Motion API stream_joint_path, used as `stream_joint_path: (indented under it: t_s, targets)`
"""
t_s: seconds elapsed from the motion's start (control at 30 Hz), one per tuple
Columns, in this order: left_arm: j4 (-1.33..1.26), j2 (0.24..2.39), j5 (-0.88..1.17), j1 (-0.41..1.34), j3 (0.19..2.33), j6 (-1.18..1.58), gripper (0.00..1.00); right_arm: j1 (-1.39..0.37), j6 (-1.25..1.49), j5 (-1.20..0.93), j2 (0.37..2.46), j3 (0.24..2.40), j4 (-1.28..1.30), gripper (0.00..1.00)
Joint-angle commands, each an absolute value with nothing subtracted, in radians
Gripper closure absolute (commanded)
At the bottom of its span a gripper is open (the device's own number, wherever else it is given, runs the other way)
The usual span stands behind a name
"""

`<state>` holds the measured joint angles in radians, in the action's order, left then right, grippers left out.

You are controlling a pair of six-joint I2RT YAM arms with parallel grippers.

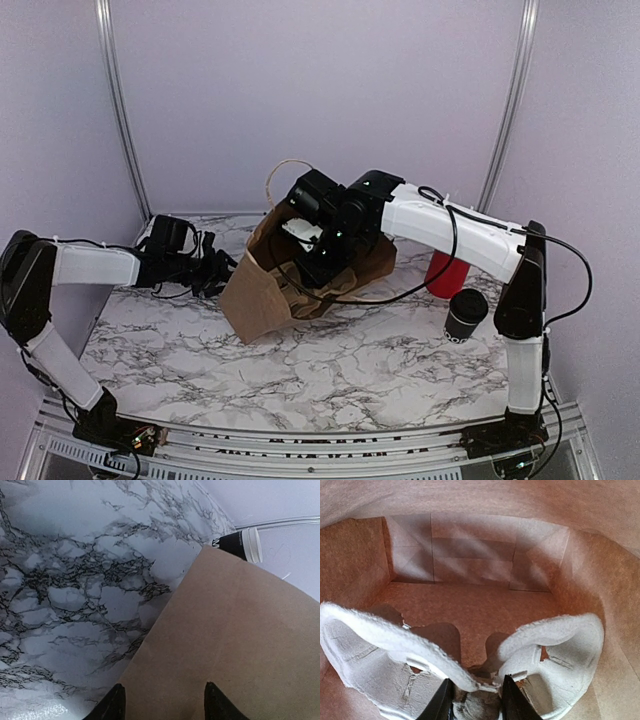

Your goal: Pack the takeout coffee

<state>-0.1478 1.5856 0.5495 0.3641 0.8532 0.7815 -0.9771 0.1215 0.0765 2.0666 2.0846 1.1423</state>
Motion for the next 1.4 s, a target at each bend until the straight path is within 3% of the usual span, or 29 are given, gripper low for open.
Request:
stream_joint_path:
  t_s: [0.0, 0.47, 1.0, 1.37]
  targets:
    - [-0.089, 1.632, 0.543, 0.426, 0.882, 0.727, 0.48, -0.985, 0.110, 0.064, 2.066, 2.142, 1.173, 0.70]
    - [-0.189, 1.733, 0.579, 0.603, 0.838, 0.774, 0.50, -0.985, 0.106, 0.060, 2.036, 2.114, 1.203, 0.69]
    - [-0.196, 1.752, 0.591, 0.617, 0.844, 0.770, 0.51, -0.983, 0.111, 0.048, 2.063, 1.985, 1.079, 0.68]
    - [-0.194, 1.746, 0.586, 0.618, 0.842, 0.769, 0.51, -0.983, 0.116, 0.058, 2.074, 2.032, 1.119, 0.56]
